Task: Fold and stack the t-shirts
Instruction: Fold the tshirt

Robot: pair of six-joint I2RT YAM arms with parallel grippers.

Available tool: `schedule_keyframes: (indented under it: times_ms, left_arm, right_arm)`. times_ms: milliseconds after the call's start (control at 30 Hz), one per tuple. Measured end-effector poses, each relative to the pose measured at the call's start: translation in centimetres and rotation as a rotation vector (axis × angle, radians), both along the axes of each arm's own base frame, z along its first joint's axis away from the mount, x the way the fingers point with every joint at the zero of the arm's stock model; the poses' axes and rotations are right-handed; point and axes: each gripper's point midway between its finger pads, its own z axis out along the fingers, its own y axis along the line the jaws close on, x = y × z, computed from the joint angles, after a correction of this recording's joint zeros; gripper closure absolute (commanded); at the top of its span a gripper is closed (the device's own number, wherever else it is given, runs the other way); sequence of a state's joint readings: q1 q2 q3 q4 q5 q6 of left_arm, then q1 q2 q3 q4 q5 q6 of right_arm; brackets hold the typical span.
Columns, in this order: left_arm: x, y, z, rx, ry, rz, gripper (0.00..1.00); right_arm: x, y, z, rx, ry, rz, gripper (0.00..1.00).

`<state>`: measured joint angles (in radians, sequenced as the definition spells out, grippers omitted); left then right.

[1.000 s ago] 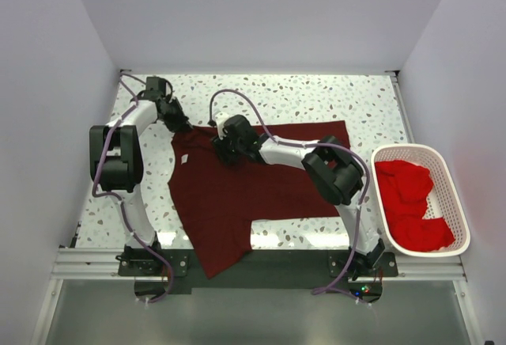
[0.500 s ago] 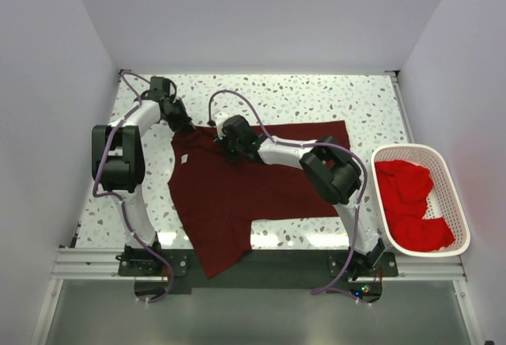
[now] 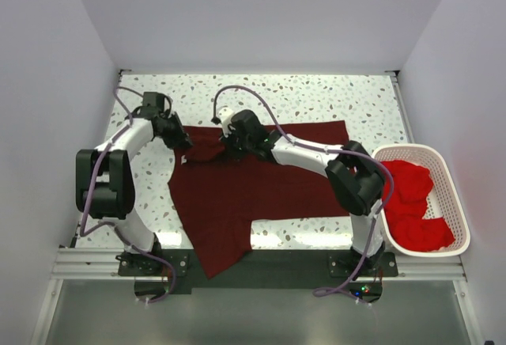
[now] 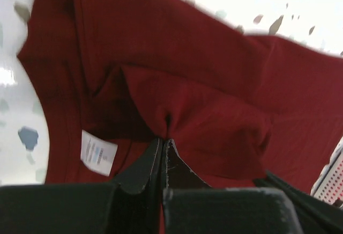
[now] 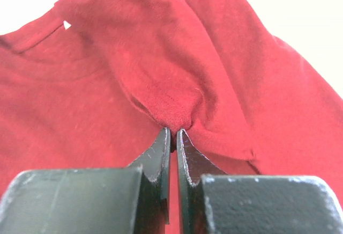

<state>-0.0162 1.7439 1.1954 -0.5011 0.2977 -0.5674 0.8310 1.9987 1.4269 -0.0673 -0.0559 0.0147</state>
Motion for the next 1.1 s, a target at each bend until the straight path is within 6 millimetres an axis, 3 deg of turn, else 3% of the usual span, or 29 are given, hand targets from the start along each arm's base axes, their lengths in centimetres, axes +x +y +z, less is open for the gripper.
schedule_keyframes:
  times_ms: [200,300,433,933,1100]
  left_arm:
    - [-5.1,-0.1,-1.4,-0.014,0.067,0.012,1.00]
    - [-6.4,0.0,-1.7,-0.007,0.079,0.016,1.00]
    - [-7.2,0.2,-1.8,0.003,0.082,0.021,1.00]
    - [-9.9,0.8,-4.1,0.034,0.148,0.037,1.00]
    - [-10.3,0.8,-4.4,0.032,0.160,0.039,0.91]
  right_arm:
    - [-2.3,-1.6,-0.5,-0.037,0.036,0.057,1.00]
    - [-3.5,-2.3,-1.6,-0.065,0.072,0.087,1.00]
    - [-4.6,-2.8,-2.6,-0.092,0.110,0.118,1.00]
    - [-6.3,-3.1,-3.2,-0.105,0.170,0.186,0.97]
    - [-6.6,-3.3,-3.3,-0.119,0.177,0.200,0.93]
